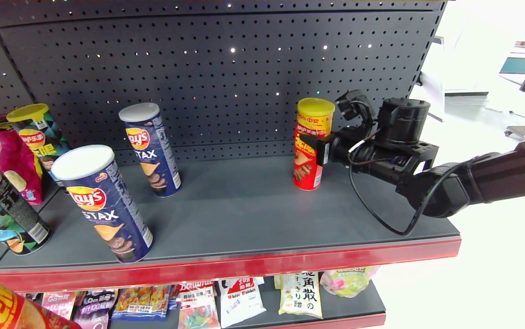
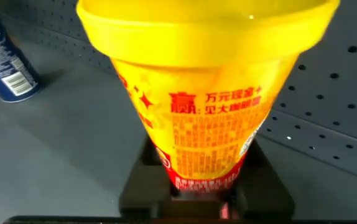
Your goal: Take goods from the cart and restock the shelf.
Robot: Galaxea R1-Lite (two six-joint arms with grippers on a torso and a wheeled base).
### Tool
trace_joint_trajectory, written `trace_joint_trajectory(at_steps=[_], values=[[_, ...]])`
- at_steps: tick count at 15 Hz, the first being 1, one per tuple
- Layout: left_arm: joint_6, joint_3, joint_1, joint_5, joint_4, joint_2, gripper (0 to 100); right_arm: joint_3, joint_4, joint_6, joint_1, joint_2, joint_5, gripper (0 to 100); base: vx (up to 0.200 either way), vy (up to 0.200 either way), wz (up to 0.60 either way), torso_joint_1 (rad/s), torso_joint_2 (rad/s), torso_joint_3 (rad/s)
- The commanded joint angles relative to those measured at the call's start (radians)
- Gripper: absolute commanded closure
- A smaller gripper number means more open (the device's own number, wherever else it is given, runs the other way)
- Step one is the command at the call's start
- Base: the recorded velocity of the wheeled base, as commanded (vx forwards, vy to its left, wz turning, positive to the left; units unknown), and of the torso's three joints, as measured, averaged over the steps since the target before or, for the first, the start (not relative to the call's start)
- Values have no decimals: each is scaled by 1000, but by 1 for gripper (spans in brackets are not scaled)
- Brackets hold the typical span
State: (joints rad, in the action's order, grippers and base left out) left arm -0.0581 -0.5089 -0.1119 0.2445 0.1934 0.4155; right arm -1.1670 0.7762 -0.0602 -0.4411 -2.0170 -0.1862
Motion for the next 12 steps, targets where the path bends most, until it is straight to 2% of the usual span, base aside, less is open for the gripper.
trace_joint_trajectory(at_steps=[1,4,7,8,12], values=[[0,0,0,-2,0,-1,100,6,-2,-1,-2,9,-6,100,0,0,0,0,0,0],[0,-3,0,-2,0,-3,100,67,-5,-1,-5,123,-59,100,0,0,0,0,0,0],[0,0,0,-1,0,-3,100,193,-12,0,-31,235,-142,100,0,0,0,0,0,0],[0,0,0,1,0,0,100,240,-12,-1,-30,271,-210,100,0,0,0,0,0,0],[0,-13,0,-1,0,8,100,290,-12,-6,-30,293,-348,100,0,0,0,0,0,0]])
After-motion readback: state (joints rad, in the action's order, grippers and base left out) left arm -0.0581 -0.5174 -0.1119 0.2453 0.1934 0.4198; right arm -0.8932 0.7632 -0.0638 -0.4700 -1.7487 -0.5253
